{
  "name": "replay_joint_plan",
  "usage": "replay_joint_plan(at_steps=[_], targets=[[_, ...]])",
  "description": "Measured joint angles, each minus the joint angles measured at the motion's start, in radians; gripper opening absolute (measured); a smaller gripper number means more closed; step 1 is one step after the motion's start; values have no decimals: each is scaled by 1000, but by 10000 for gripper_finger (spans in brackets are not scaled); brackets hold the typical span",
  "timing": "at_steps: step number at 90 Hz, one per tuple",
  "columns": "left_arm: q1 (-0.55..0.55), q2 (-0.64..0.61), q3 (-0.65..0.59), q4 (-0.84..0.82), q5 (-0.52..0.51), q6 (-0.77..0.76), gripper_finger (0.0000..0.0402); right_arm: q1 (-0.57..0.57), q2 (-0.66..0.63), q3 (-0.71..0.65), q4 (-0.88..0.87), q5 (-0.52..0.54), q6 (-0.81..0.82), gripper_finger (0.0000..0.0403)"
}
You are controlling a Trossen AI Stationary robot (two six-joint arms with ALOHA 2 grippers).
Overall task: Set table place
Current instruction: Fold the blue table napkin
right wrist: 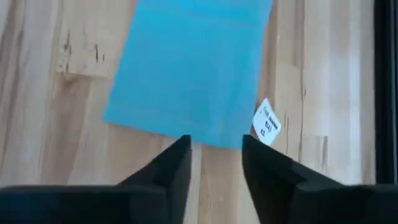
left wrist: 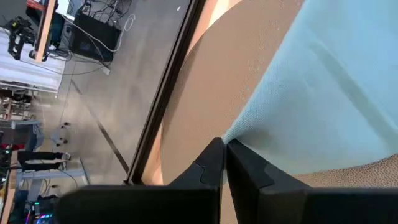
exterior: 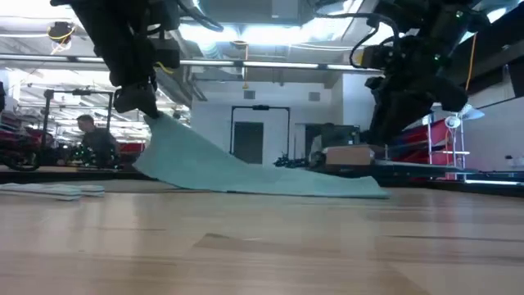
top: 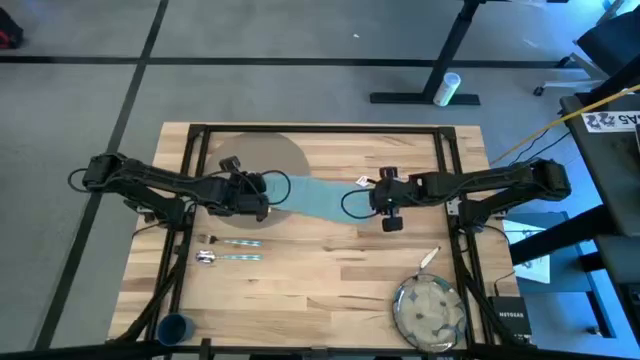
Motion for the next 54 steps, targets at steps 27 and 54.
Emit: replay_joint_plan(at_steps=[27,54], targets=[[0,0,0,1,0,-1,0,-16,120,0,143,-80,-5,174],[0,0,0,0,2,1,0,-105,264,0,240,34,-2,175]])
